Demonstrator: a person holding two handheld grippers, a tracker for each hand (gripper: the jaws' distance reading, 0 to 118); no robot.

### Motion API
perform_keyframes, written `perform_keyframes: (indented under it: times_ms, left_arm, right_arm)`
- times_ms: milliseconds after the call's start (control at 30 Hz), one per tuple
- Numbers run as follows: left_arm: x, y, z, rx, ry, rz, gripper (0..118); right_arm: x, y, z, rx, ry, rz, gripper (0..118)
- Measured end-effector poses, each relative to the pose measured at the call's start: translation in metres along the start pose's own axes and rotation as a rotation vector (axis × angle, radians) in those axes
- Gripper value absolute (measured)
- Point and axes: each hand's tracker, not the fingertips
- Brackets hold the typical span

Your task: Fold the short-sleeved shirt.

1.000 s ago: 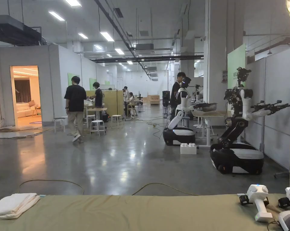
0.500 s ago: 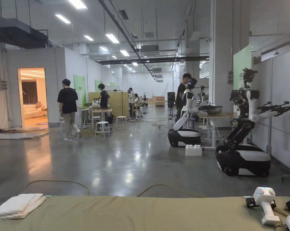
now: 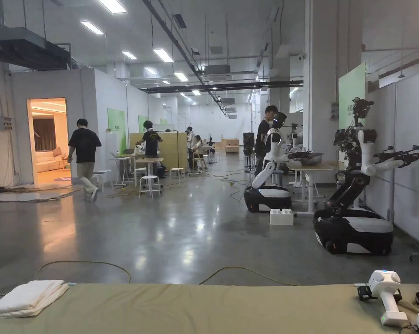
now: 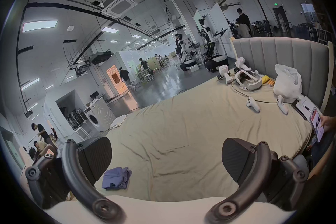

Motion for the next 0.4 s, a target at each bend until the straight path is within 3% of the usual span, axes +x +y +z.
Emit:
perform_keyframes:
  times_ms: [400]
  left_arm:
    - [0.000, -0.002, 0.001, -0.003, 0.000, -0.024, 113]
  right_arm:
    - [0.022, 0.000, -0.001, 0.040, -0.001, 0.022, 118]
